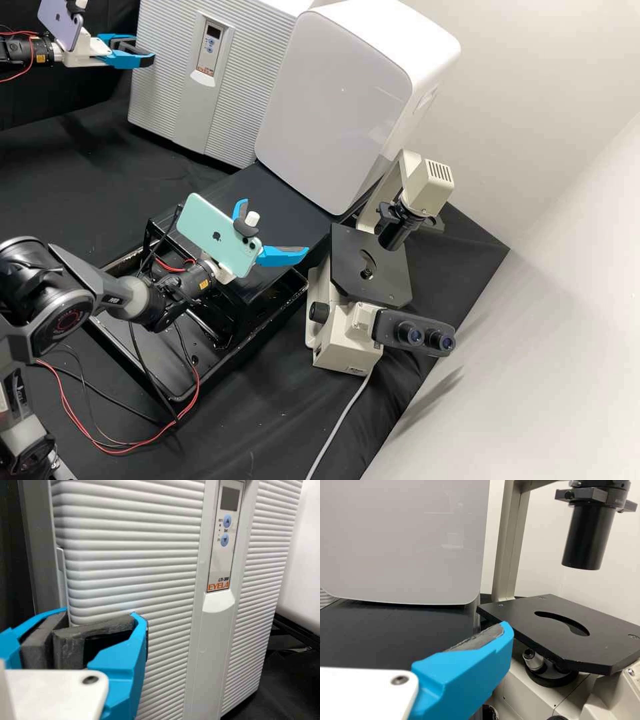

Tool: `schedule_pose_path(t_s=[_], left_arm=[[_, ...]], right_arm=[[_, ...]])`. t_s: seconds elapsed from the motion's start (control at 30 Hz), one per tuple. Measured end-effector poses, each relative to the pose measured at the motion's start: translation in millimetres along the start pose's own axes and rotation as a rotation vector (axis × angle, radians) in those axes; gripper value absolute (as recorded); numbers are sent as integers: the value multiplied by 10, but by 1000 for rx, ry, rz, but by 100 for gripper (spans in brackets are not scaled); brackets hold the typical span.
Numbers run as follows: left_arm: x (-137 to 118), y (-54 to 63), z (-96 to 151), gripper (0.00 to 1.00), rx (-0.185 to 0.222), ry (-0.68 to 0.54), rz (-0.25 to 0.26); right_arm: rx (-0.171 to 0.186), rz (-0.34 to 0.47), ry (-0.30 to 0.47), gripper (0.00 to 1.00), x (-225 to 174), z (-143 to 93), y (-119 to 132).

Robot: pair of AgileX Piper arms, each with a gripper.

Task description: Open the incubator door

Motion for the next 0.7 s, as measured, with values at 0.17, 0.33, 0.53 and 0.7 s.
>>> schedule_pose_path(t_s=[0.17, 0.33, 0.53, 0.7], left_arm=[[-13, -9, -9, 0, 1, -4, 4], [-13, -9, -9, 0, 1, -4, 4], [-24, -30, -11, 0, -8, -4, 5], [-45, -31, 4, 0, -11, -10, 9]], right_arm=[[0, 0, 0, 100, 0, 0, 0], [0, 0, 0, 100, 0, 0, 0], [0, 0, 0, 100, 0, 0, 0], [0, 0, 0, 100, 0, 0, 0]])
